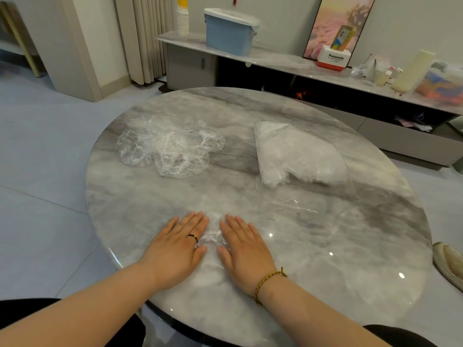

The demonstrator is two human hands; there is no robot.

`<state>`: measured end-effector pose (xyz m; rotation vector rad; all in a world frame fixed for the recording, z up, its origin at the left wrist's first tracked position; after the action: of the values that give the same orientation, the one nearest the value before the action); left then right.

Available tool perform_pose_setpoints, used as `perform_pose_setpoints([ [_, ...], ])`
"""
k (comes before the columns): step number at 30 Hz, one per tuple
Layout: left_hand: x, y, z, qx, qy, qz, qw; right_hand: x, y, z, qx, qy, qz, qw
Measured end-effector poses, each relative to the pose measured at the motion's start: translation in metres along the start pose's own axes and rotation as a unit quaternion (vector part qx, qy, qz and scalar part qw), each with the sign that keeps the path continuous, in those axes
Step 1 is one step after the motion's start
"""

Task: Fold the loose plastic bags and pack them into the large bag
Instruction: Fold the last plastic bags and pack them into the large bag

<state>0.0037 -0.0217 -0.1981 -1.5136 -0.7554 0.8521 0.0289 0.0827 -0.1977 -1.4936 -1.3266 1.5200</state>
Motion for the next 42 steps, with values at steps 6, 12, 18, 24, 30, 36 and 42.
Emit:
perform_pose_setpoints([
  [6,0.006,0.016,-0.003,-0.011,0.028,0.063,0.998,0.012,0.002,0.003,0.079,0.027,0.009,0.996],
  [12,0.005,0.003,-0.003,-0.029,0.01,0.043,0.999,0.002,-0.006,0.002,0.038,0.016,0.003,0.999],
  [18,-0.012,-0.015,0.0,0.001,-0.011,0.027,1.0,-0.026,-0.038,-0.019,0.212,-0.167,0.076,0.96],
  [24,-0.027,-0.025,-0.002,-0.007,-0.031,0.027,0.999,-0.028,-0.03,-0.018,0.199,-0.202,-0.054,0.957],
  [30,-0.02,-0.038,-0.008,0.063,-0.03,-0.005,0.998,-0.012,-0.04,-0.011,0.23,-0.144,-0.048,0.961],
  [36,-0.015,-0.042,-0.012,0.132,-0.036,-0.032,0.99,-0.05,-0.021,-0.034,0.119,-0.308,0.038,0.943],
  [42,-0.021,-0.033,-0.012,0.154,0.024,-0.025,0.988,-0.055,-0.004,-0.031,0.085,-0.265,-0.02,0.96],
])
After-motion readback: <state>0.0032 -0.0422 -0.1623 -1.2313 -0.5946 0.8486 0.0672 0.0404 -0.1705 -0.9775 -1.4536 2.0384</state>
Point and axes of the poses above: each hand's wrist, its own z-axis towards the middle knuckle, its own y-axis out of the palm, x = y × z, the point moved 8 cm from there along z, towards the middle knuckle, and after that the axes turned 13 degrees about z, right-handed, at the moved point
